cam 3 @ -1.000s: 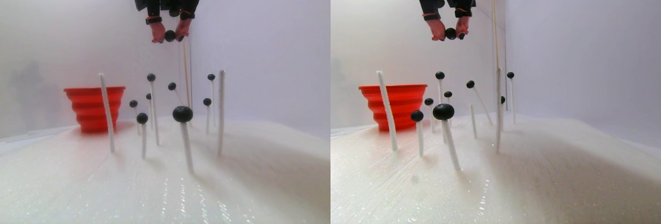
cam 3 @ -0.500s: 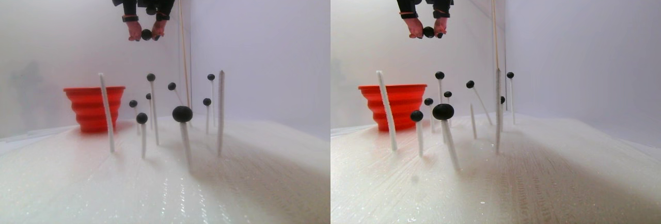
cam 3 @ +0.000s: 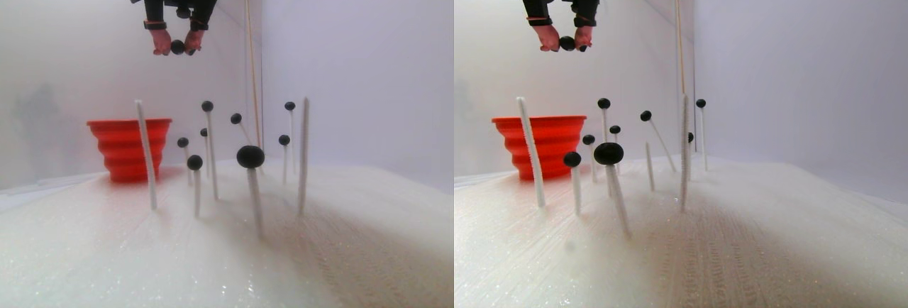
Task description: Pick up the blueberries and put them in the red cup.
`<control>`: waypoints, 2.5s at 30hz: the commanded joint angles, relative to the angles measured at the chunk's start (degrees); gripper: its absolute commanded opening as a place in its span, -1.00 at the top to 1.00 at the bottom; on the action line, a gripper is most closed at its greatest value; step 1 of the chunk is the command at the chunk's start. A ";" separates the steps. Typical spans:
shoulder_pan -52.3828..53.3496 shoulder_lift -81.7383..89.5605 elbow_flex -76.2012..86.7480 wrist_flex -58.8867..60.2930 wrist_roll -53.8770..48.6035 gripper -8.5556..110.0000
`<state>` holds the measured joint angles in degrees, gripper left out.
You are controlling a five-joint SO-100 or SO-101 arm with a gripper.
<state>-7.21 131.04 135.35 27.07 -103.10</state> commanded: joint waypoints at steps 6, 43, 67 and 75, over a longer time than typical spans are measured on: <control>-3.08 -2.99 -3.96 -4.31 0.26 0.64; -11.16 -25.05 -16.79 -22.06 1.67 0.65; -13.27 -38.32 -27.95 -30.23 4.04 0.65; -13.45 -42.71 -30.59 -33.05 4.39 0.64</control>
<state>-19.69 87.98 111.18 -3.43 -99.05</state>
